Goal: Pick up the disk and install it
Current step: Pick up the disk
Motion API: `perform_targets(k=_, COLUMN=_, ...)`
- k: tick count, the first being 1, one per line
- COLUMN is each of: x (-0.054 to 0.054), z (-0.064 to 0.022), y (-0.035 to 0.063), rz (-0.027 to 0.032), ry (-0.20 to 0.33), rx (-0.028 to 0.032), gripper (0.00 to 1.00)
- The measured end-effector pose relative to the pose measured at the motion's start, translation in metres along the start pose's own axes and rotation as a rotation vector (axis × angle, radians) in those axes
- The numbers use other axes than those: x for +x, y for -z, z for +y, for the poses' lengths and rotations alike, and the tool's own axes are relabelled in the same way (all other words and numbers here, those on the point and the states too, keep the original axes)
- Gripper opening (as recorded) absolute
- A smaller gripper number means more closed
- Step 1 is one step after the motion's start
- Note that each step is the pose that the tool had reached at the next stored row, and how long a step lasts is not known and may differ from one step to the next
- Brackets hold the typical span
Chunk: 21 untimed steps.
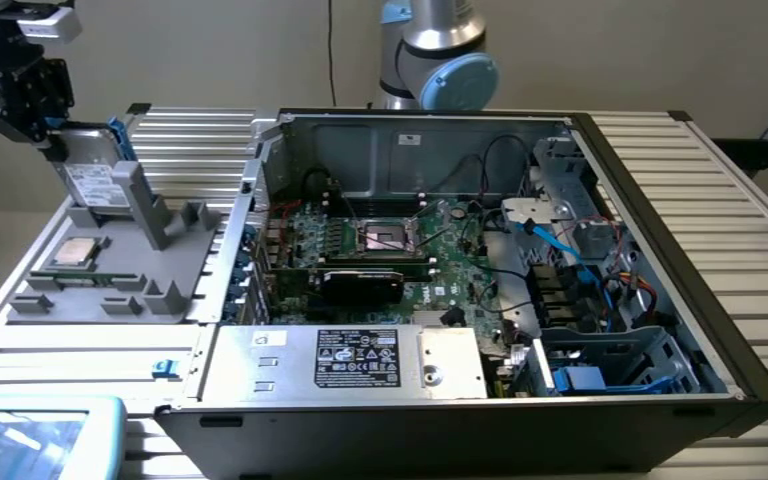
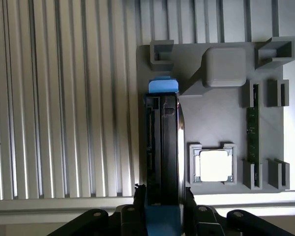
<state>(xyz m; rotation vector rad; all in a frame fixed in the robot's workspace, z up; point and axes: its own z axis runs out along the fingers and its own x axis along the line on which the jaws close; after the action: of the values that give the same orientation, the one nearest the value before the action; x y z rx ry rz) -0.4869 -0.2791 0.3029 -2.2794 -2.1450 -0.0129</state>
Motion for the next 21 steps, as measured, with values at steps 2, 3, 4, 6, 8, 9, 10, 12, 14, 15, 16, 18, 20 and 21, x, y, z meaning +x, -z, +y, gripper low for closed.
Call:
perform_targets(k=2, x=0.000, z=0.0007, y=0.0029, rz=-0.0009, ry=0.000, rx=-0.0001, gripper=0.37)
perform_targets(k=3, x=0.000, z=0.0010, y=0.0046, rz=-0.0013, ry=0.000, rx=-0.0002, gripper=0.37)
perform_targets(k=4, x=0.000, z=0.0013, y=0.0064, rz=-0.0017, ry=0.000, rx=-0.0002, gripper=0.37)
perform_targets(k=6, x=0.000, z=0.0019, y=0.0092, rz=-0.0022, ry=0.000, rx=-0.0003, gripper=0.37)
perform_targets(k=8, x=0.000, z=0.0024, y=0.0115, rz=-0.0028, ry=0.000, rx=-0.0002, gripper=0.37)
perform_targets(k=9, x=0.000, z=0.0025, y=0.0127, rz=-0.0030, ry=0.000, rx=-0.0002, gripper=0.37)
perform_targets(k=10, x=0.000, z=0.0028, y=0.0139, rz=-0.0032, ry=0.000, rx=-0.0002, gripper=0.37)
perform_targets(k=12, x=0.000, z=0.0034, y=0.0173, rz=-0.0035, ry=0.000, rx=-0.0004, gripper=0.37)
perform_targets(k=14, x=0.001, z=0.0039, y=0.0212, rz=-0.0038, ry=0.000, rx=-0.0004, gripper=0.37)
perform_targets(k=15, x=0.001, z=0.0042, y=0.0231, rz=-0.0041, ry=0.000, rx=-0.0003, gripper=0.37)
perform_targets(k=16, x=0.001, z=0.0043, y=0.0248, rz=-0.0042, ry=0.000, rx=-0.0004, gripper=0.37)
perform_targets(k=18, x=0.001, z=0.0043, y=0.0291, rz=-0.0045, ry=0.000, rx=-0.0003, gripper=0.37)
perform_targets(k=20, x=0.001, z=0.0044, y=0.0366, rz=-0.0047, ry=0.000, rx=-0.0004, gripper=0.37)
perform_targets(k=21, x=0.001, z=0.0044, y=0.0410, rz=-0.0049, ry=0.000, rx=-0.0003, gripper=0.37)
